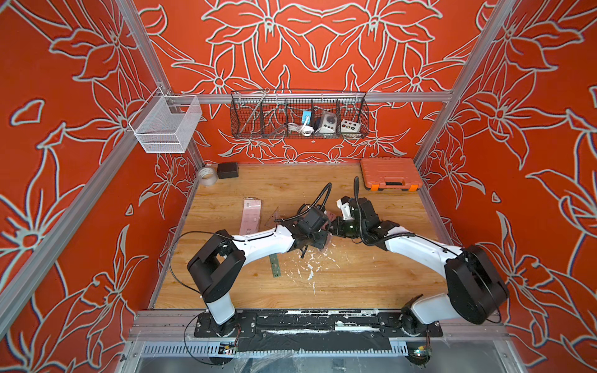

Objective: Open the ruler set and take out the ruler
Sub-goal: Take out the ruler from the ruler set bag, then place the ruler set bag at the center of the board.

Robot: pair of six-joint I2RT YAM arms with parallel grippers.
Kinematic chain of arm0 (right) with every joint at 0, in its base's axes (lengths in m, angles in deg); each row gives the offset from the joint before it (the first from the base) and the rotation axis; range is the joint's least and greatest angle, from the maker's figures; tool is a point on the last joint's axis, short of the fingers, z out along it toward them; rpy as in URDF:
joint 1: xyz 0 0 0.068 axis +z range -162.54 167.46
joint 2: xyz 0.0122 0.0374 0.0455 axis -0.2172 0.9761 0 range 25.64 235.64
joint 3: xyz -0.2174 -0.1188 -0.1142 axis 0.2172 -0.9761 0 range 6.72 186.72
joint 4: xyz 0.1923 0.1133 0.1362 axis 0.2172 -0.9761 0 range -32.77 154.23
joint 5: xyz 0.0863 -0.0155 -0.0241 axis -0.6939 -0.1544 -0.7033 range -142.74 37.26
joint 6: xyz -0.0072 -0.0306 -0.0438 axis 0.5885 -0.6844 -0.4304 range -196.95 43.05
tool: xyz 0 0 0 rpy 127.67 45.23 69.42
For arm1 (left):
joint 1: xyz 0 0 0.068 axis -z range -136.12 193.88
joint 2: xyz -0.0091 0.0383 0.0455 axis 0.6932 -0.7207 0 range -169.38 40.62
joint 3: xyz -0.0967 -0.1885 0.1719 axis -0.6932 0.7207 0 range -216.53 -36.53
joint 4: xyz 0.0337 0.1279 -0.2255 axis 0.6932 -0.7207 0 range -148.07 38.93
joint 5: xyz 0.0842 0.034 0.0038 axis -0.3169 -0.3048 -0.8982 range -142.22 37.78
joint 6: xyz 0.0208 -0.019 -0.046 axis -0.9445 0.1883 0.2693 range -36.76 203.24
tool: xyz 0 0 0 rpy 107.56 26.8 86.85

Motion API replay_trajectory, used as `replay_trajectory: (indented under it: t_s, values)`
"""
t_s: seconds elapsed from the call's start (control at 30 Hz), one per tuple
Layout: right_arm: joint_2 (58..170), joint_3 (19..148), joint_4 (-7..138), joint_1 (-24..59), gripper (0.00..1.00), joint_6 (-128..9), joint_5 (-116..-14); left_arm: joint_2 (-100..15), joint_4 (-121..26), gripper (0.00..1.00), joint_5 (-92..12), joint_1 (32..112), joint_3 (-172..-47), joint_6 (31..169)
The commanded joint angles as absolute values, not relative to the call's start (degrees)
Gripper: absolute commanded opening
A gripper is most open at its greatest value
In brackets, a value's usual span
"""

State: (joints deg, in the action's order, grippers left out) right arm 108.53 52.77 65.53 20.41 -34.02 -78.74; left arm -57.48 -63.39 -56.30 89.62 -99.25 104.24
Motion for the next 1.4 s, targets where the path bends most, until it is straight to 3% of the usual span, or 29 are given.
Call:
replay_trajectory:
  t_s: [0.0, 0.3, 0.67, 0.87, 1.1, 1.37]
  values:
    - [106.35, 51.06, 75.14, 20.52, 0.00, -36.38, -84.51, -59.52, -68.70, 0.00, -57.69, 89.41, -100.50, 103.59]
    - [97.48, 48.04, 82.15, 20.54, 0.00, -41.86, -87.14, -59.37, -70.31, 0.00, -56.27, 89.40, -102.04, 103.37]
    - [92.20, 48.77, 75.85, 19.94, 0.00, -41.72, -79.25, -59.58, -70.96, 0.00, -57.19, 89.41, -102.28, 103.97]
    - [84.89, 50.92, 66.16, 11.02, 0.00, -38.20, -75.12, -59.48, -71.03, 0.00, -59.18, 89.33, -104.92, 104.22]
    - [82.47, 53.29, 55.54, -3.83, 0.00, -34.51, -81.27, -68.47, -79.68, 0.00, -63.30, 88.84, -121.26, 100.03]
    - [85.53, 44.17, 50.42, -5.08, 0.00, -38.81, -93.11, -83.29, -89.05, 0.00, -71.67, 88.29, -143.83, 91.32]
